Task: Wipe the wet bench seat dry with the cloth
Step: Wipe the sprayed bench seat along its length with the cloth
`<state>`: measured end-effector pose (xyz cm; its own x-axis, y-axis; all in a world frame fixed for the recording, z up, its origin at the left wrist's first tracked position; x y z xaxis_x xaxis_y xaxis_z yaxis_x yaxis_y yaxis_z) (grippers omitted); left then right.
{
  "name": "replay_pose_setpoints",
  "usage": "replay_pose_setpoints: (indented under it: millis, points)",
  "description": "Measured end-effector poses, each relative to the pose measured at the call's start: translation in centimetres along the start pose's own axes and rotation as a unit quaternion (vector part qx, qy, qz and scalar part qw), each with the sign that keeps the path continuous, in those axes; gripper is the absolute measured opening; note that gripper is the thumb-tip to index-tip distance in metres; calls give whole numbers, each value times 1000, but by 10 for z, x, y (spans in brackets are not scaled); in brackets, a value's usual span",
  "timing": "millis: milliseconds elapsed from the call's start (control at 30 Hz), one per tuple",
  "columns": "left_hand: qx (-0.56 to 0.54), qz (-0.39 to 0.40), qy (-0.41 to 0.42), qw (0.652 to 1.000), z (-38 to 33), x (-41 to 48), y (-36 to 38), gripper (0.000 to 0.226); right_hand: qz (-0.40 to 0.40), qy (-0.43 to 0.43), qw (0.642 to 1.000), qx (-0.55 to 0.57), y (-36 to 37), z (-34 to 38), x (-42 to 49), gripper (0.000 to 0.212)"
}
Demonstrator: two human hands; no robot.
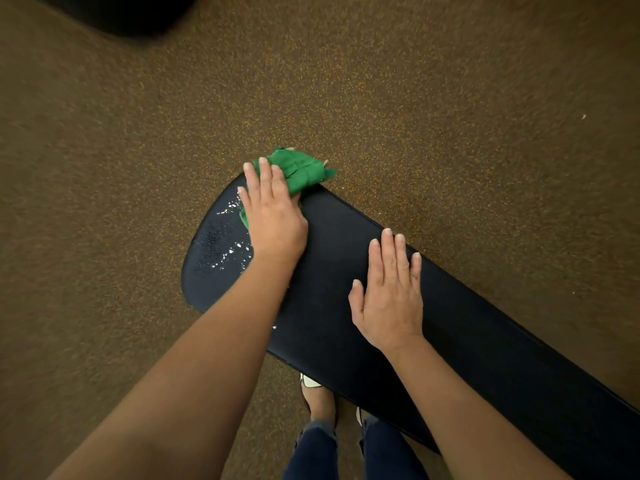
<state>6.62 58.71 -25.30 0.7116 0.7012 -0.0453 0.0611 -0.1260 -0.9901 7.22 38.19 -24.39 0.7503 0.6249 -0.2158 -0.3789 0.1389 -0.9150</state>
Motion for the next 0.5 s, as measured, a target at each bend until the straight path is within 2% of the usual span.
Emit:
replay_pose_setpoints:
  millis: [33,167,233,333,367,433,500]
  points:
    - [-10,2,14,1000,-9,-9,2,53,-3,0,1000,6,0,1,1,70]
    - [5,21,196,980,-2,-27,2,55,-6,-22,999,27,-1,4,10,69]
    - [27,7,172,985,18,-7,-3,56,1,-36,999,26,-1,3,12,69]
    - [4,6,13,1000,31,22,-7,53,8,-39,999,16,-2,1,12,69]
    - [-8,1,-15,1000,25,22,-7,53,7,-37,999,13,-2,1,11,69]
    - [-20,2,9,1000,11,6,-3,53,9,-33,999,7,-1,3,11,70]
    - [-32,32,108,993,3,-15,-1,54,11,-32,999,2,-1,4,12,71]
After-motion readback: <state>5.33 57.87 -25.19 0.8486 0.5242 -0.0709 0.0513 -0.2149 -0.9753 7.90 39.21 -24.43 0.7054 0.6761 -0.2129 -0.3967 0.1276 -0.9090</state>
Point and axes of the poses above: each hand's wrist, its own x-axis towards the middle knuckle, its own y-axis out of the palm, z = x × y, the point moved 1 cm from there along x, towards the middle knuckle, and after that the axes turned 11 degrees about x, right-handed, at the moved point
